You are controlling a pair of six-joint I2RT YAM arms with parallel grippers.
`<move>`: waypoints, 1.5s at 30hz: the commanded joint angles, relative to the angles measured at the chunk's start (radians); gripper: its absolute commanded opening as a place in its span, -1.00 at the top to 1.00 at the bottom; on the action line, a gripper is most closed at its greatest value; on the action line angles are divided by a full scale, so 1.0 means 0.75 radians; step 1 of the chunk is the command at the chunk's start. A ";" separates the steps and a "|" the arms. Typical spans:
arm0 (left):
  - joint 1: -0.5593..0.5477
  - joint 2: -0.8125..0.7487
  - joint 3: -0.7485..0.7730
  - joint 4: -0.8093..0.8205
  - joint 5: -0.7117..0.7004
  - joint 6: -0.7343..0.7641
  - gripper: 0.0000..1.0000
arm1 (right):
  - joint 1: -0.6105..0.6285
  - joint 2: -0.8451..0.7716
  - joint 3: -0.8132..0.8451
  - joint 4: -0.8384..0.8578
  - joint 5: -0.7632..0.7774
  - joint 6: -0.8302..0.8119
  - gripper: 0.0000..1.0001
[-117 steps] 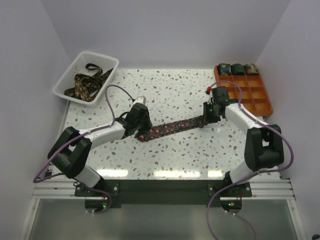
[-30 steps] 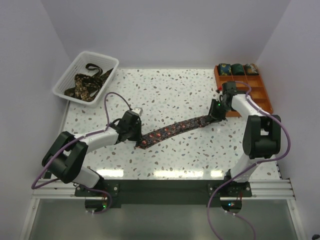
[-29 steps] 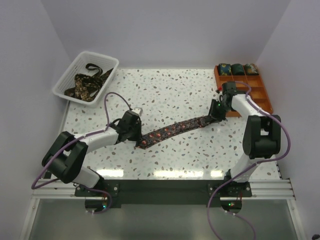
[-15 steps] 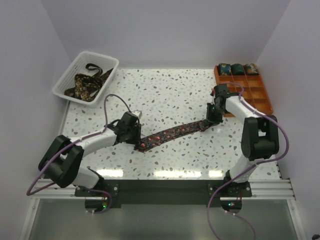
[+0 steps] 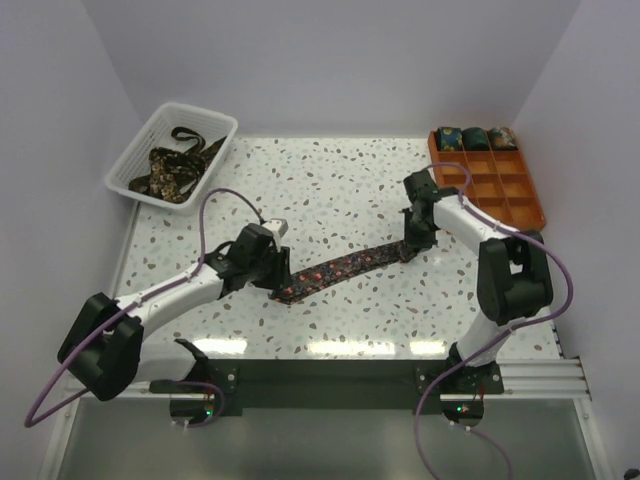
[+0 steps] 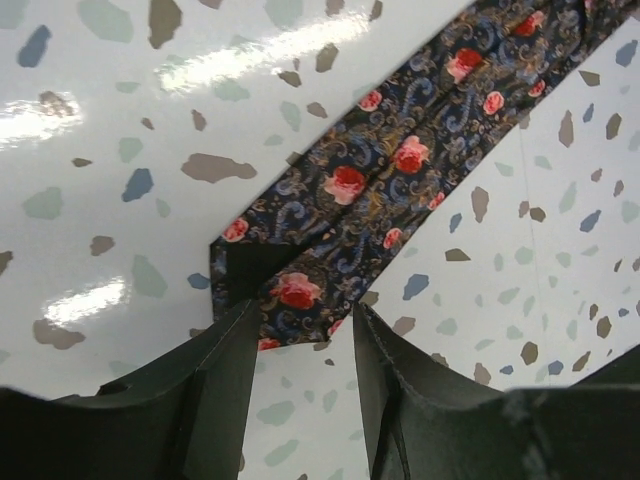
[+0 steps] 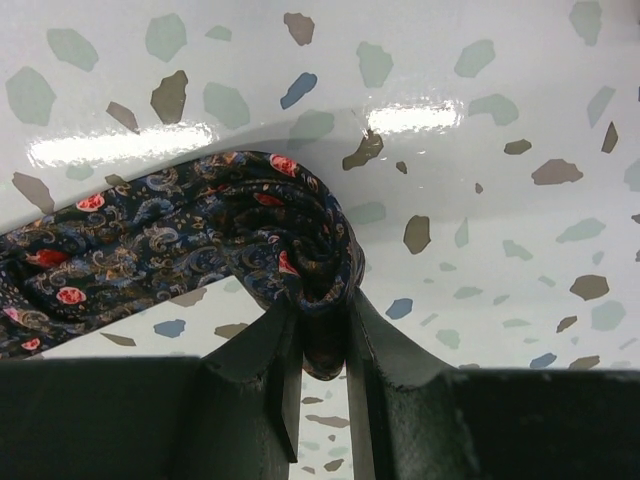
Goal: Roll the ties
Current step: Roll the tie
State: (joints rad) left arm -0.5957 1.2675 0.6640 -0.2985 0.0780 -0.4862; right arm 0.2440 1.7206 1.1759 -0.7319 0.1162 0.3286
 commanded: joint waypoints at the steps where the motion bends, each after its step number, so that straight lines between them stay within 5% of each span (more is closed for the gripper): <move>1: -0.057 0.038 0.051 0.079 0.049 -0.043 0.05 | 0.073 -0.046 0.023 0.012 0.174 0.024 0.64; 5: -0.095 0.071 0.047 0.091 0.039 -0.074 0.08 | 0.157 -0.016 0.036 -0.008 0.274 0.040 0.44; 28: -0.108 -0.037 -0.073 0.114 -0.057 -0.184 0.18 | 0.503 0.226 0.244 -0.184 0.645 0.141 0.26; 35: -0.110 -0.084 -0.118 0.114 -0.069 -0.201 0.20 | 0.579 0.248 0.271 -0.192 0.604 0.147 0.04; 45: -0.108 -0.107 -0.145 0.114 -0.073 -0.209 0.21 | 0.599 0.220 0.261 -0.141 0.451 0.157 0.00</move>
State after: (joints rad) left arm -0.6712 1.2095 0.5735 -0.2481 0.0360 -0.6292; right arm 0.6933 1.9087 1.3445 -0.8574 0.4980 0.4198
